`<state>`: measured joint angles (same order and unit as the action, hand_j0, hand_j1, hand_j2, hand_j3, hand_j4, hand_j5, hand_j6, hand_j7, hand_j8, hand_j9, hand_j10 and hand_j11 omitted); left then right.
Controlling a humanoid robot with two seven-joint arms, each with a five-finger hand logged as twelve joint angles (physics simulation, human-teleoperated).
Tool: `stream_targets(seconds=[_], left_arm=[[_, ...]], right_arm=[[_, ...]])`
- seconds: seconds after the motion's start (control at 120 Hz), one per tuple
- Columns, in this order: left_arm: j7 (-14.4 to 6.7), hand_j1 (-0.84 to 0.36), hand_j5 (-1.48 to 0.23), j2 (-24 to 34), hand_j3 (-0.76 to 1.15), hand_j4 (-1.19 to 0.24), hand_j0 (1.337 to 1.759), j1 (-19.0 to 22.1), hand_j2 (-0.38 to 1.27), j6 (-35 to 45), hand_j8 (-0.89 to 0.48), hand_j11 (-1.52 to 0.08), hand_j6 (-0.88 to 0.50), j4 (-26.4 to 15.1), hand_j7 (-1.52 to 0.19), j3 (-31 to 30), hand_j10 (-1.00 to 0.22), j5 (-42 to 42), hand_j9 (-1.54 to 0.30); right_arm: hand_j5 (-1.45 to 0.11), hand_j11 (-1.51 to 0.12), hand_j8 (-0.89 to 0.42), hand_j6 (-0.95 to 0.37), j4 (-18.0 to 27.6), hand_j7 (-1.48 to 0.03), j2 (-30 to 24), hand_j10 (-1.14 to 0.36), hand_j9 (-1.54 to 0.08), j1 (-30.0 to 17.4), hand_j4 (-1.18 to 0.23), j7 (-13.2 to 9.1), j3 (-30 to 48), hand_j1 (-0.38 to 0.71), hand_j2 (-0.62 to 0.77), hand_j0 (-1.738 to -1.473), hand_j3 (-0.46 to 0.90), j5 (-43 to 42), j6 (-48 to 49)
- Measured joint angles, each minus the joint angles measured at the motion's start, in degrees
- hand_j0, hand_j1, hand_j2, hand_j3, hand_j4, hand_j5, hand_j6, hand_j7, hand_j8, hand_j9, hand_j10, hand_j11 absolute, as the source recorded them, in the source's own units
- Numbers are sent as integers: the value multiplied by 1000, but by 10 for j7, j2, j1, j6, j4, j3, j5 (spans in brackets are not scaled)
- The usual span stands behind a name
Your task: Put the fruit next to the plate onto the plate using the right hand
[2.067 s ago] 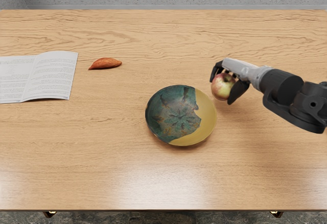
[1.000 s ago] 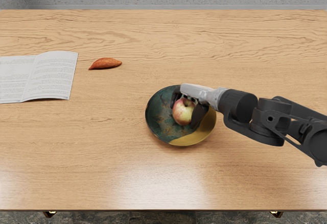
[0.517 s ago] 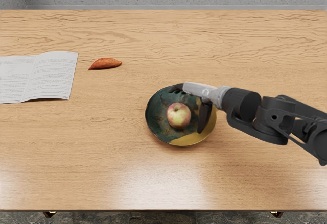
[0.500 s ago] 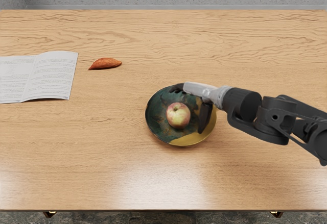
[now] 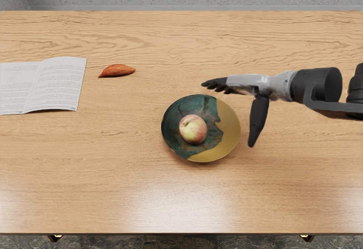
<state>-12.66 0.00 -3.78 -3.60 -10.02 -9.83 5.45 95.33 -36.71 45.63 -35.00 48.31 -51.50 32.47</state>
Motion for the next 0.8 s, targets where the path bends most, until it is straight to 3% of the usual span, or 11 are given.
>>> stream_targets(seconds=[0.292,0.6,0.8], left_arm=[[0,349,0,0,0,0,1658,0,0,-1,0,0,0,-1,0,0,0,0,0],[0,349,0,0,0,0,1658,-1,0,-2,0,0,0,-4,0,0,0,0,0],[0,349,0,0,0,0,1658,-1,0,-2,0,0,0,-4,0,0,0,0,0]], right_arm=[[-7,-7,-6,-6,-28,-6,-90,-6,-7,12,-6,0,31,-344,1,-1658,0,179,24],[-2,-2,-2,-3,-60,-1,-147,-2,-2,13,-3,0,46,-349,1,-1658,0,281,25],[-1,-1,-2,-3,-66,-1,-158,-1,-1,12,-2,0,47,-349,1,-1658,0,302,25]])
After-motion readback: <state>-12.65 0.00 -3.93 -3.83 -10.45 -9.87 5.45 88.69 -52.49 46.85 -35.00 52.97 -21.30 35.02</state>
